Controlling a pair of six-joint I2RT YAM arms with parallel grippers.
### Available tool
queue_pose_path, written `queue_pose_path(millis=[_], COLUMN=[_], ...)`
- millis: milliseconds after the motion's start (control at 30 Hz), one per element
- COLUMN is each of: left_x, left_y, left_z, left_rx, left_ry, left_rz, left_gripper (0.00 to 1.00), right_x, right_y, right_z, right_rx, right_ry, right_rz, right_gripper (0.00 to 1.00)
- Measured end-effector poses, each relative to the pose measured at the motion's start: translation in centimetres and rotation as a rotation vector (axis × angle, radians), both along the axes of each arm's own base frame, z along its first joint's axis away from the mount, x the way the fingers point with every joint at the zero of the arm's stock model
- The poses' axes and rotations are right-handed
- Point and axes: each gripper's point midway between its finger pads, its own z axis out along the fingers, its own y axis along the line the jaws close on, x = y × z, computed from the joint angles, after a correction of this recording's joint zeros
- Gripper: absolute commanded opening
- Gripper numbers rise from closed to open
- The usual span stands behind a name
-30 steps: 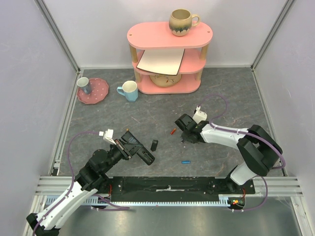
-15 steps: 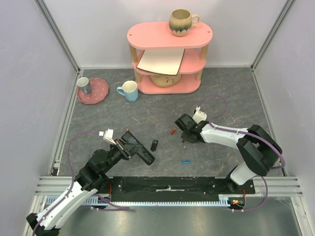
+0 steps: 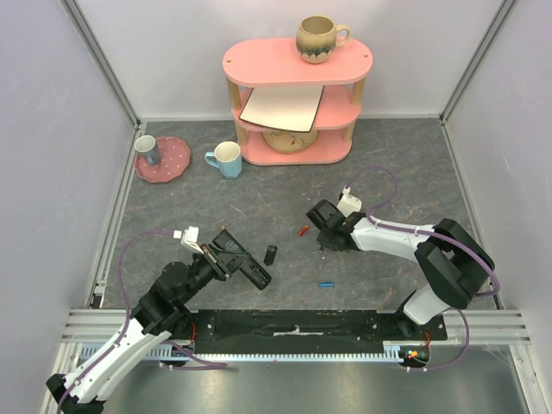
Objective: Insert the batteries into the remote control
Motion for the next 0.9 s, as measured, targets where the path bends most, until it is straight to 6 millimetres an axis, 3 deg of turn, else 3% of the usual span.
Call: queue_pose_path(millis=[100, 267, 367, 467, 633, 767, 900], left_x=[0.0, 0.0, 0.0, 0.1, 0.6, 0.8, 0.8], left_y=[0.0, 0.0, 0.0, -0.1, -0.8, -1.9, -3.3], left_z=[0.0, 0.0, 0.1, 0.5, -0.5, -2.3, -2.6], left_rx=[0.000, -0.001, -0.003, -0.014, 0.018, 0.067, 0.062], left_ry=[0.000, 0.000, -0.003, -0.014, 0.023, 0.087, 0.098], left_rz=[0.000, 0.000, 0.000, 0.000, -0.010, -0.049, -0.108], left_gripper=[0.02, 0.02, 0.02, 0.02, 0.02, 0.02, 0.02], right_x=[0.0, 0.0, 0.1, 0.8, 1.7, -0.5, -2.8], right_y=[0.0, -0.2, -0.5, -0.2, 2.8, 4.9, 6.5], right_z=[0.0, 0.2, 2.0, 5.6, 14.7, 20.2, 23.2], right_rx=[-0.002, -0.012, -0.022, -0.025, 0.027, 0.090, 0.134], right_ry=[0.001, -0.008, -0.053, -0.141, -0.366, -0.533, -0.657], right_rz=[0.004, 0.024, 0.071, 0.180, 0.441, 0.659, 0.804], right_gripper=[0.00, 0.00, 0.00, 0.00, 0.00, 0.00, 0.00])
